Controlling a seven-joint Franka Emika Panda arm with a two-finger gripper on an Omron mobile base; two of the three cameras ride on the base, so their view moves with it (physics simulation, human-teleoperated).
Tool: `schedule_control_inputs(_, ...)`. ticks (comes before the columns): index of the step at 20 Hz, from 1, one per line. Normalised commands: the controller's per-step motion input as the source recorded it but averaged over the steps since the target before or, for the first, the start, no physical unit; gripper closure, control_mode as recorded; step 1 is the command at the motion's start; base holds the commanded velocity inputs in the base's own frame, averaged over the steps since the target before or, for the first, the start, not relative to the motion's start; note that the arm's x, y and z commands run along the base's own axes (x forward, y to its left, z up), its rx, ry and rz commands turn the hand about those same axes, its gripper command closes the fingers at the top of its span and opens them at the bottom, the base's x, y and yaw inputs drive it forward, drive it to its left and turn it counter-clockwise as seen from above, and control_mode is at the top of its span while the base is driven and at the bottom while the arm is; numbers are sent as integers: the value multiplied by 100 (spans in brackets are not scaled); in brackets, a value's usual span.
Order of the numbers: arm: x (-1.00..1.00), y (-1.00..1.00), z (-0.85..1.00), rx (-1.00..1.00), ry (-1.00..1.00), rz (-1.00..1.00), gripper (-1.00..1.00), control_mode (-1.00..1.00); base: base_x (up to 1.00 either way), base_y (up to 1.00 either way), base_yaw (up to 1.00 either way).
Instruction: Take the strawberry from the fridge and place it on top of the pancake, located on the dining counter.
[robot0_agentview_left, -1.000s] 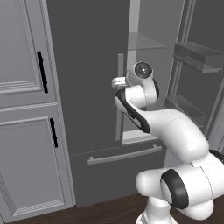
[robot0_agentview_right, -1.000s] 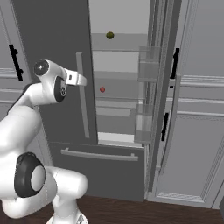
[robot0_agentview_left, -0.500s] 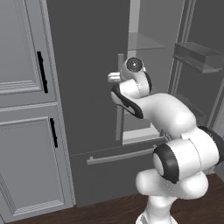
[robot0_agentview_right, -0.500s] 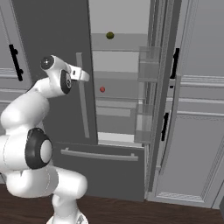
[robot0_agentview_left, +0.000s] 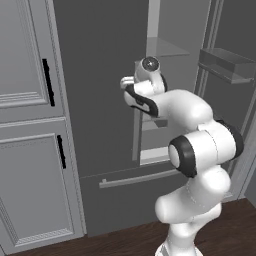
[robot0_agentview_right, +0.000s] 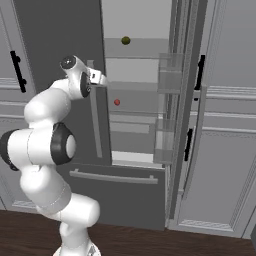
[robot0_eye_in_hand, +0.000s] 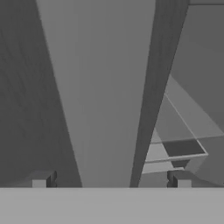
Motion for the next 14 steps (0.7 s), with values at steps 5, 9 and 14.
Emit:
schedule_control_inputs(5,41,3,-12,0,-1,2,-100,-100,0,0,0)
schedule_control_inputs(9,41,0,-6,0,-3,0,-100,-100,0,0,0)
schedule_control_inputs(14,25,19,-19,0,-15,0,-100,-100,0,0,0)
